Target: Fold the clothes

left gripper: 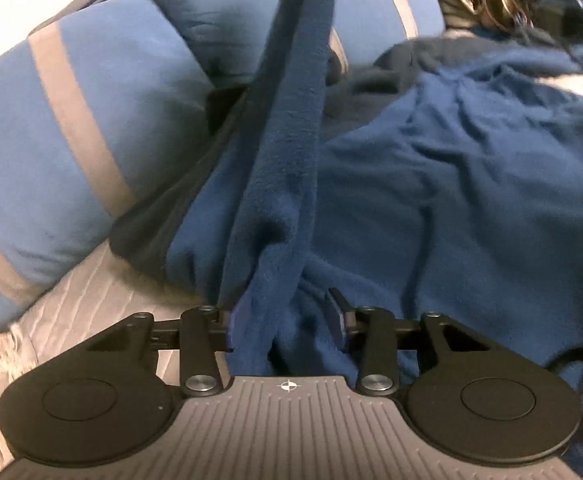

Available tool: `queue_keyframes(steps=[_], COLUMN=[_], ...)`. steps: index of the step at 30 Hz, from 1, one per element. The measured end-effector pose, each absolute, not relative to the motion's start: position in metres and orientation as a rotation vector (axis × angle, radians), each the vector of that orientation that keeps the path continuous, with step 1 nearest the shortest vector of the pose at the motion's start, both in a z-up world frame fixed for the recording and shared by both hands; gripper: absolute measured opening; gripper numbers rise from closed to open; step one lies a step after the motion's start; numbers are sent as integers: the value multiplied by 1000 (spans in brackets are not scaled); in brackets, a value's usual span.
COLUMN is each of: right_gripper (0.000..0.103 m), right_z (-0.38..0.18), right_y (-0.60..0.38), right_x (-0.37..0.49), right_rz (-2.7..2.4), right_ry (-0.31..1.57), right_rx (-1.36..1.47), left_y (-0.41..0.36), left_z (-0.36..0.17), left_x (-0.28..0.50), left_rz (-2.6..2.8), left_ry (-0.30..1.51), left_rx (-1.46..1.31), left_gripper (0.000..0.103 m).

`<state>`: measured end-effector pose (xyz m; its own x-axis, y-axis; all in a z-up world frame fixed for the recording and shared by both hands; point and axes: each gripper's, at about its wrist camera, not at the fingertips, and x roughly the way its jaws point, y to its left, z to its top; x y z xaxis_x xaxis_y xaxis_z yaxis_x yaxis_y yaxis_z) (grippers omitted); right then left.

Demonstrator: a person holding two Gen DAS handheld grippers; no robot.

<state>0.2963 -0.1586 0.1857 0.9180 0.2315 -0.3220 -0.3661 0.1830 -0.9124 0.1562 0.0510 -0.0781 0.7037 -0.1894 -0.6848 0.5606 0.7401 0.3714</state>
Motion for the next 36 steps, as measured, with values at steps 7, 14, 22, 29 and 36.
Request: queue_keyframes(steps=[7,14,22,29,36], right_gripper=[17,17,16,15,14], right_z=[176,154,86,4,-43], right_y=[-169,-190,-233,-261,-270], right_x=[301,308,295,226,189], right_rz=[426,441,493,652,775], right_ry=[153,209,343,449,568], right_rx=[-1308,-1297,-1249,-1243,-1187], left_y=[52,70,81,101,96], left_z=[-81,-72,-66,-74,-86], left_x=[163,163,160,167,169], left_rz=[-356,-237,-192,-193,-183], left_ry=[651,617,600,660,678], left_rx=[680,705,762,687,767], left_gripper=[17,8,8,9,9])
